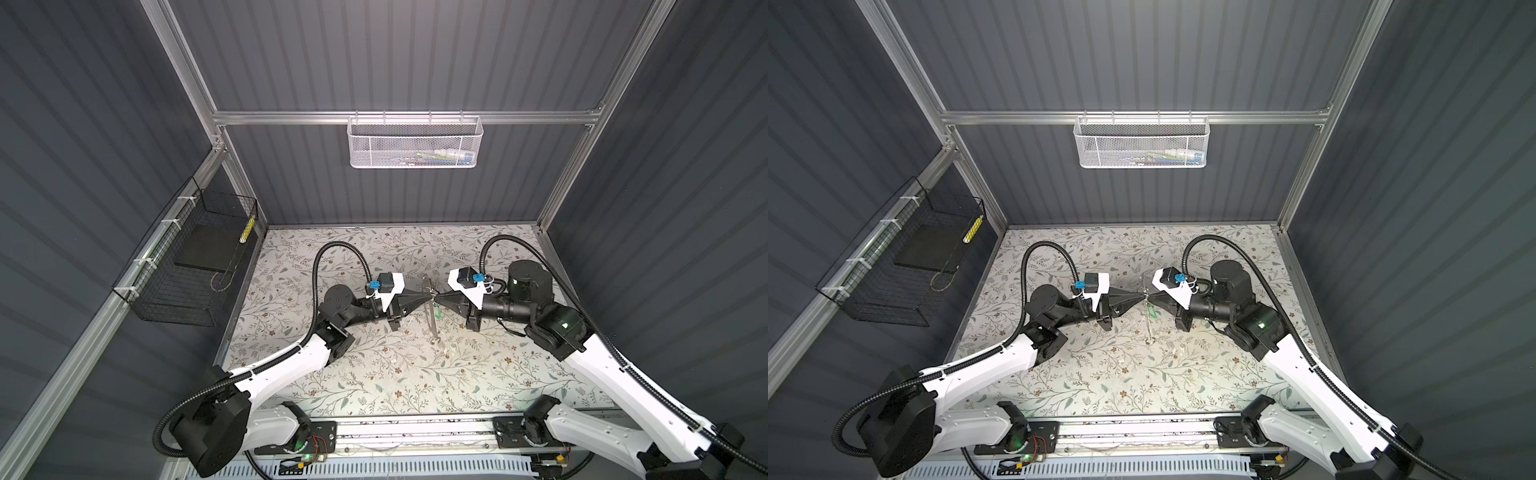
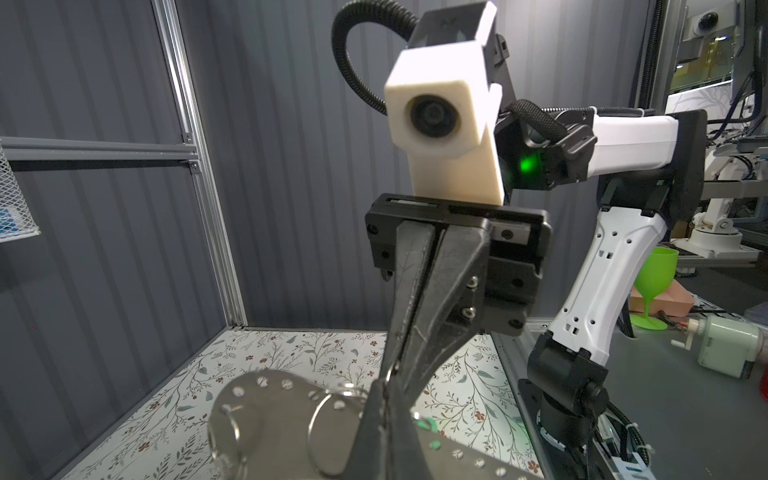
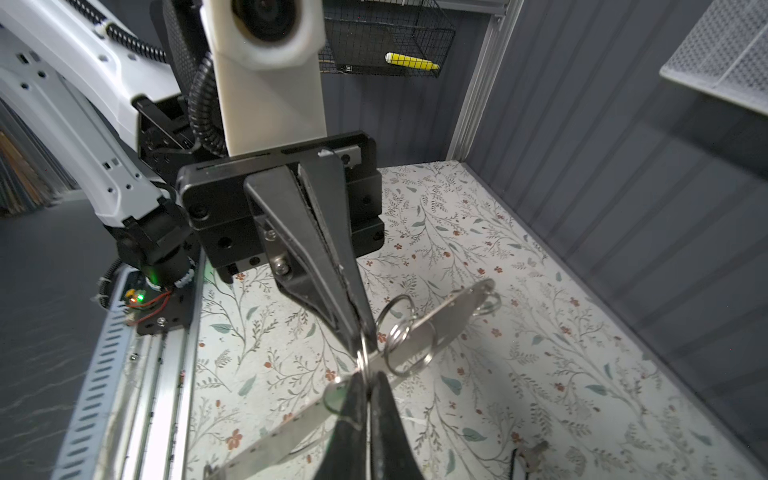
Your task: Put the keys on the keyring
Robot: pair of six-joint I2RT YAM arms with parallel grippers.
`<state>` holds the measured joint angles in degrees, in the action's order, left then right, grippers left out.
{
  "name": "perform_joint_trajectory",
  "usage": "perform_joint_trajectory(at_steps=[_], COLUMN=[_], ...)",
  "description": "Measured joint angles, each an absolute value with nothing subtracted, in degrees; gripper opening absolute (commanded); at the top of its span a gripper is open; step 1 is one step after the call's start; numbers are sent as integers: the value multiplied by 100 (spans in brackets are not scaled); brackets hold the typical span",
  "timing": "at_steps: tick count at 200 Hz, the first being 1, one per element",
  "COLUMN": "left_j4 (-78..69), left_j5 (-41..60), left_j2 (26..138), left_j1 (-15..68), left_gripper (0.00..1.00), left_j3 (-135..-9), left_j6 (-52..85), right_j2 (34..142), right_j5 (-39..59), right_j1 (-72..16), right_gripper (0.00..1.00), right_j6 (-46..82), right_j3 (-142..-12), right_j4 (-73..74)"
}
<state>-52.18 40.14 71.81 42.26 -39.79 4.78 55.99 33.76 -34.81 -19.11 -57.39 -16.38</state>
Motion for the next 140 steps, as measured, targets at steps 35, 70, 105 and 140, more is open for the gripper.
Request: perform_joint_trajectory(at_steps=[35,70,105,140], left_j4=[-5070,-4792,-3544,-1584], left_j5=[4060,4117,4005,3837], left_j2=[7181,7181,7039,6810], left_j1=[4226,4228,4228,4228], left_gripper=[0,18,26,25], left_j3=[-4047,-4139,-4571,-5542], left_j6=[451,307,-537,-2053], right_j2=[5592,5581,5623,5843], right_j5=[3439,3437,3365,3201], right_j1=[-3450,-3430,-3426,-3420], right_gripper=[0,0,0,0], right_j6=[-1951,-1997,-2108,-2255], right_j3=[-5739,-5741,-5872,-6313], right_j4=[-1667,-1772,-2263,-2993])
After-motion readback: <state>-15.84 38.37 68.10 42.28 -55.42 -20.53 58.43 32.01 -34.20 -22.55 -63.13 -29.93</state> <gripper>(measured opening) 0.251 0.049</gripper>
